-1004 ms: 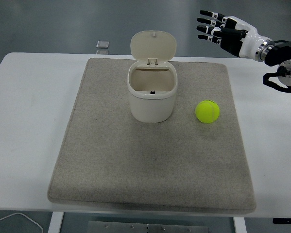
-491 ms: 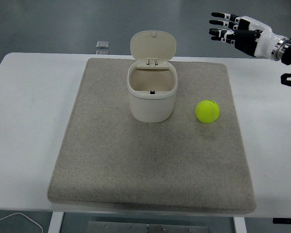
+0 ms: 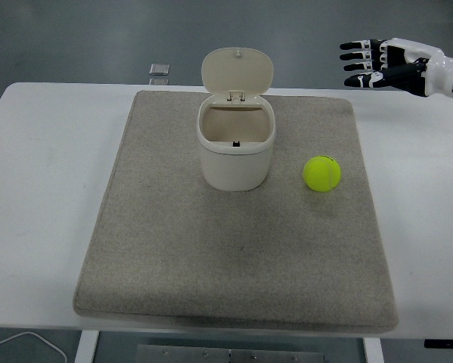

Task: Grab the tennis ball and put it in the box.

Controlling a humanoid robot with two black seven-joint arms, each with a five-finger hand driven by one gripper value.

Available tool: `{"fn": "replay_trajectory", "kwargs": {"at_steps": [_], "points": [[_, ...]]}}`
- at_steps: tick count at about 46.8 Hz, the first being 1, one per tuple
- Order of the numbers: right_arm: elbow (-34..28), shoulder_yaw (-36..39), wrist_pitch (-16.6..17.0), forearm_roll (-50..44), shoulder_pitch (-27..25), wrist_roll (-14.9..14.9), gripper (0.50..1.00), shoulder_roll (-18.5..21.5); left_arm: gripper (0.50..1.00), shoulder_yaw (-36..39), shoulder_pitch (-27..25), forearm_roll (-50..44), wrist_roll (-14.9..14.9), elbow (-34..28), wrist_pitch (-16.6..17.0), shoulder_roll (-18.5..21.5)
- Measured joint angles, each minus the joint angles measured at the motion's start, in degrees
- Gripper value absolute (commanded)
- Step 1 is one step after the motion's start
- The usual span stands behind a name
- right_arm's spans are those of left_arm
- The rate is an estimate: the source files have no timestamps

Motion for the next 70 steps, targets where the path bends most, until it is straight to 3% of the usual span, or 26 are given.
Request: {"fn": "replay_trajectory", "kwargs": {"at_steps": [14,29,38,52,70], "points": [[9.35,-0.18,0.06,-12.35,-0.41,4.18,0.917,-4.20,0.996,-0.02,0.07,0.00,0.00,0.00,0.00,0.00],[13.72,-0.20,-0.79,-26.01,-2.61,9.87,0.917,-7.11,0.996,0.00,0.04,0.00,0.00,0.00,0.00,0.00],[14.70,-0.17,-3.40,-32.70,-4.95,12.29,0.915,-6.70,0.996,0.00,0.00,0.00,-0.01,0.00,0.00,0.00],[15.01,-0.15,-7.27,-39.73,-7.35,14.24,0.917,-5.98,0.996,0.00,0.04,0.00,0.00,0.00,0.00,0.00],[17.01,-0.16,-12.02,-42.88,-10.65,14.51,0.917,-5.40,0.996,0.00,0.05,0.00,0.00,0.00,0.00,0.00]]}}
